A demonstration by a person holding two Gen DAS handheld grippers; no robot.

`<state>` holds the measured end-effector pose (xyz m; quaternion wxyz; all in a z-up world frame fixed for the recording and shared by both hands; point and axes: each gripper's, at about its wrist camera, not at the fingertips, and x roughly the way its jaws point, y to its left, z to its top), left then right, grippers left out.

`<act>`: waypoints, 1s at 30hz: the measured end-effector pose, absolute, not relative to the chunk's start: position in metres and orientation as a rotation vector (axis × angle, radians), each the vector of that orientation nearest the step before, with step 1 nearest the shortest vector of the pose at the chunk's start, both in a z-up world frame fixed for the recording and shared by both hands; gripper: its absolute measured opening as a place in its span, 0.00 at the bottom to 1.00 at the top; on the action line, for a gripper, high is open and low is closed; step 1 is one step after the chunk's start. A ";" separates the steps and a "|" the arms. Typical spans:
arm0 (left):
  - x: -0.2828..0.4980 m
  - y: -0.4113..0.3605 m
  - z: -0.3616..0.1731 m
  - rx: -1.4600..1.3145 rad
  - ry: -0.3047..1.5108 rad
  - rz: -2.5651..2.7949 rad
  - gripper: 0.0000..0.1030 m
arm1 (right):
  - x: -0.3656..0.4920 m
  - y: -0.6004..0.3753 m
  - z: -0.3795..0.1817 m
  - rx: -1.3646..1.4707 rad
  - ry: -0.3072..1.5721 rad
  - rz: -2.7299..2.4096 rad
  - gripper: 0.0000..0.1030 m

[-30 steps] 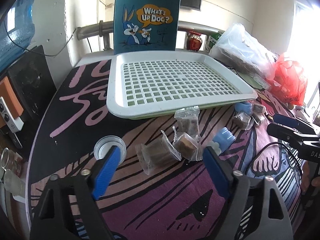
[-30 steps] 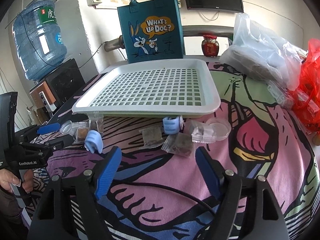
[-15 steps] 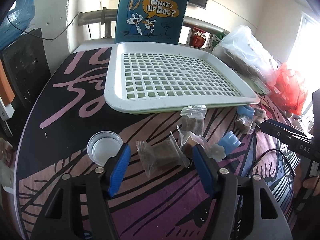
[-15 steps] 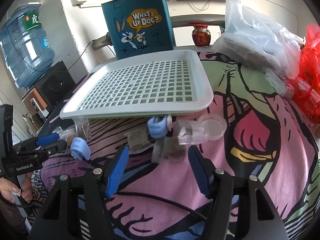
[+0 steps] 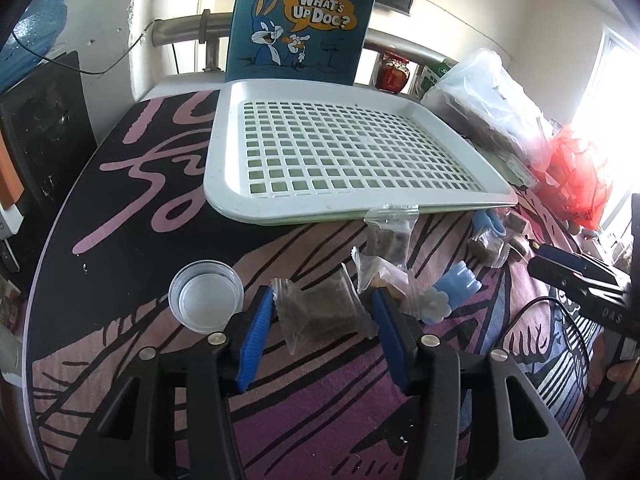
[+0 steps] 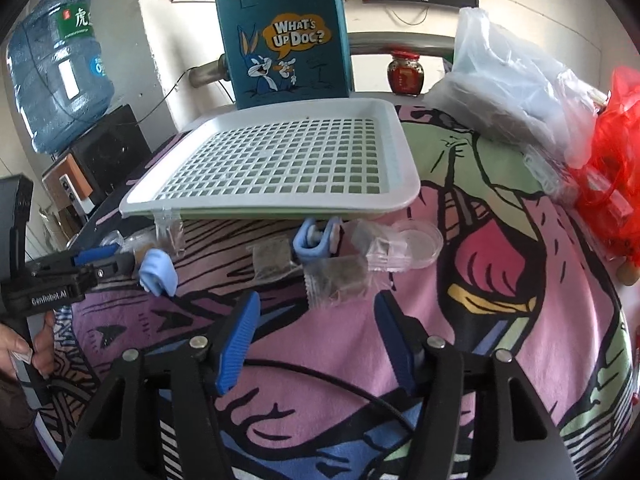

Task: Organize objects
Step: 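Close the left tool on a clear snack bag while the right tool grasps another bag, then lift the left tool's bag over the grid tray while the right tool carries its bag there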

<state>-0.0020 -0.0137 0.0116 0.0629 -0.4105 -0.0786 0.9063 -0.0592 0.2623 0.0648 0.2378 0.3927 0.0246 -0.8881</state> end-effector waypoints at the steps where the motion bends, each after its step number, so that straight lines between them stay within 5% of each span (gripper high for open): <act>1: -0.003 -0.015 0.011 -1.244 -0.245 2.737 0.45 | -0.062 0.264 0.064 1.080 0.058 -2.434 0.58; 8: -0.005 -0.019 0.009 -1.250 -0.290 2.716 0.35 | -0.088 0.267 0.058 1.123 0.010 -2.408 0.55; 12: -0.003 -0.015 0.010 -1.241 -0.263 2.724 0.29 | -0.092 0.259 0.051 1.142 0.012 -2.361 0.28; 17: 0.008 -0.017 0.020 -1.174 -0.253 2.800 0.29 | -0.085 0.263 0.054 1.108 -0.005 -2.353 0.23; 18: 0.011 -0.017 0.023 -1.155 -0.241 2.815 0.29 | -0.083 0.264 0.056 1.092 -0.005 -2.359 0.16; 30: 0.021 -0.005 0.032 -1.096 -0.191 2.810 0.29 | -0.052 0.250 0.075 0.973 0.111 -2.377 0.08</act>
